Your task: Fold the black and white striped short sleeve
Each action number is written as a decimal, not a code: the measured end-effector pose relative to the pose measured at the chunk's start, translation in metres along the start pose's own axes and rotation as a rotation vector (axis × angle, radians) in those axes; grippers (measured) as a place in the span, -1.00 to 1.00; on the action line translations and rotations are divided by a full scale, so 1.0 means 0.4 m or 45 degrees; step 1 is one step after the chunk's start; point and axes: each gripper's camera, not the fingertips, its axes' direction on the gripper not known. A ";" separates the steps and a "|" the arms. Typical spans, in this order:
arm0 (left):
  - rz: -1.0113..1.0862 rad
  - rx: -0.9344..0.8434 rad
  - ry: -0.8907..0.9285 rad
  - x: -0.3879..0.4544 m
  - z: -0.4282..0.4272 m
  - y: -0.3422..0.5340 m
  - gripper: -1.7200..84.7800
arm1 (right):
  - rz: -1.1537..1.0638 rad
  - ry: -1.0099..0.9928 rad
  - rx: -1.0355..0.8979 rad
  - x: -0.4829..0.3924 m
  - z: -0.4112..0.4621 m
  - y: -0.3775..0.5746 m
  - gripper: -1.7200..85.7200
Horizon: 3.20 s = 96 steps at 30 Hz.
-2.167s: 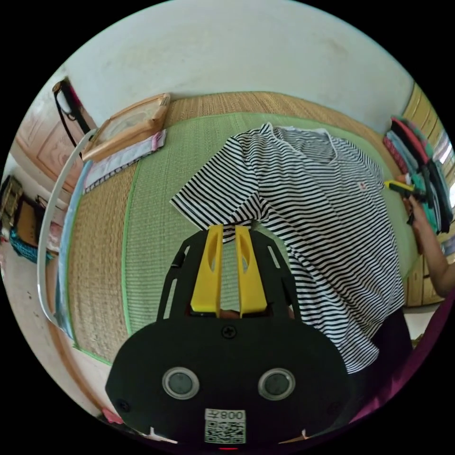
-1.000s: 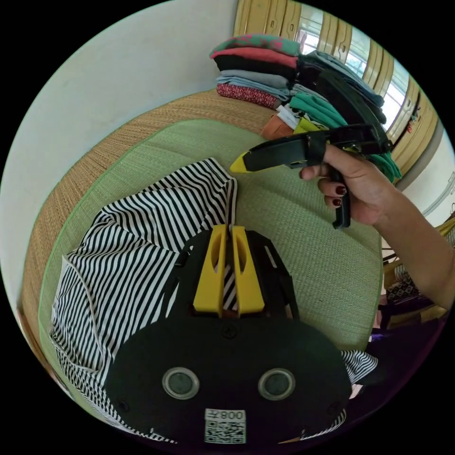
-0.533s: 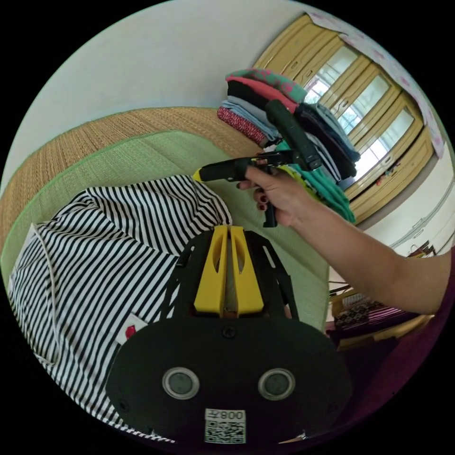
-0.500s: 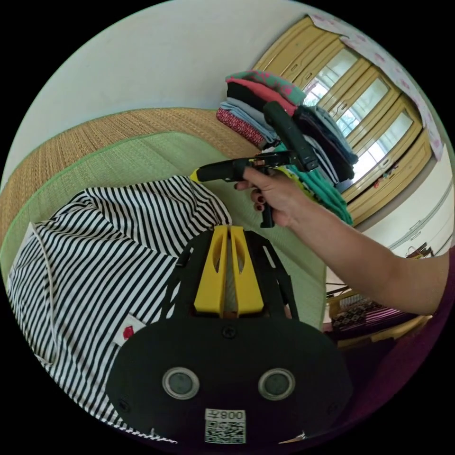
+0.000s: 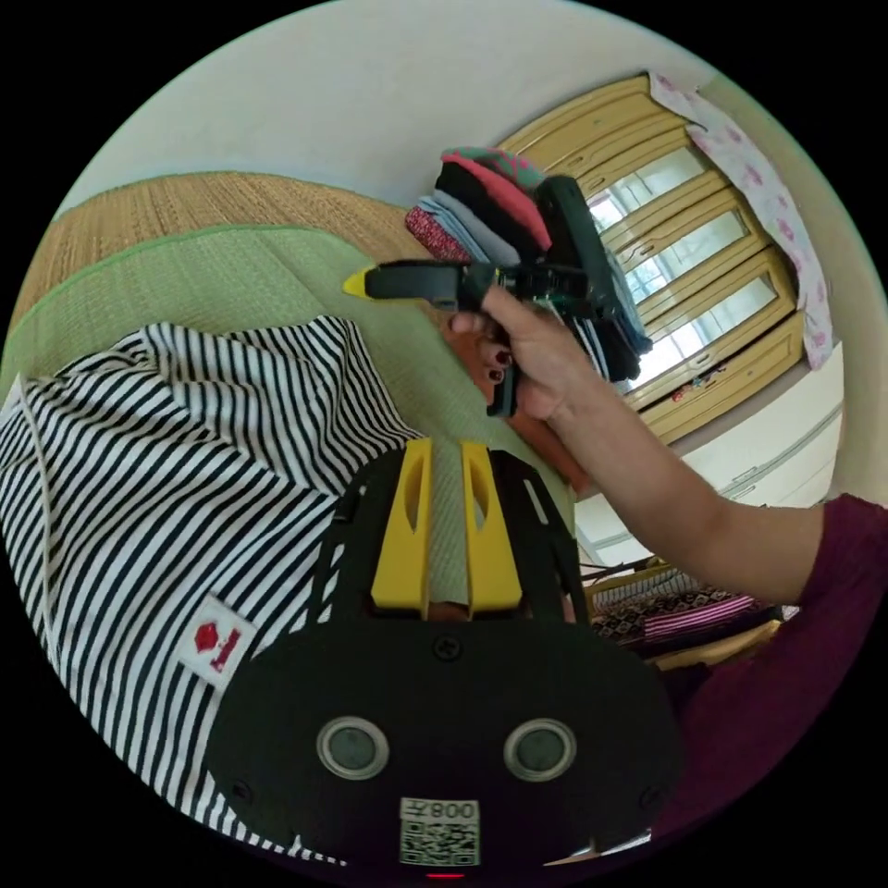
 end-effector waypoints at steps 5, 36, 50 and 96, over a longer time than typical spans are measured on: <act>-0.105 0.144 -0.304 -0.105 -0.227 0.125 -0.84 | -0.114 0.033 -0.031 -0.131 0.073 -0.017 -0.97; -0.579 0.086 -1.254 -0.353 -0.567 0.657 -0.96 | 0.047 0.128 0.029 -0.147 0.023 -0.032 -0.97; -0.640 0.119 -1.278 -0.350 -0.619 0.929 -0.96 | -0.136 0.114 0.027 -0.336 -0.024 -0.096 -0.96; -1.087 0.181 -0.323 0.246 -0.404 2.216 -0.77 | 0.169 -0.304 -0.400 -0.490 -0.726 0.619 -0.82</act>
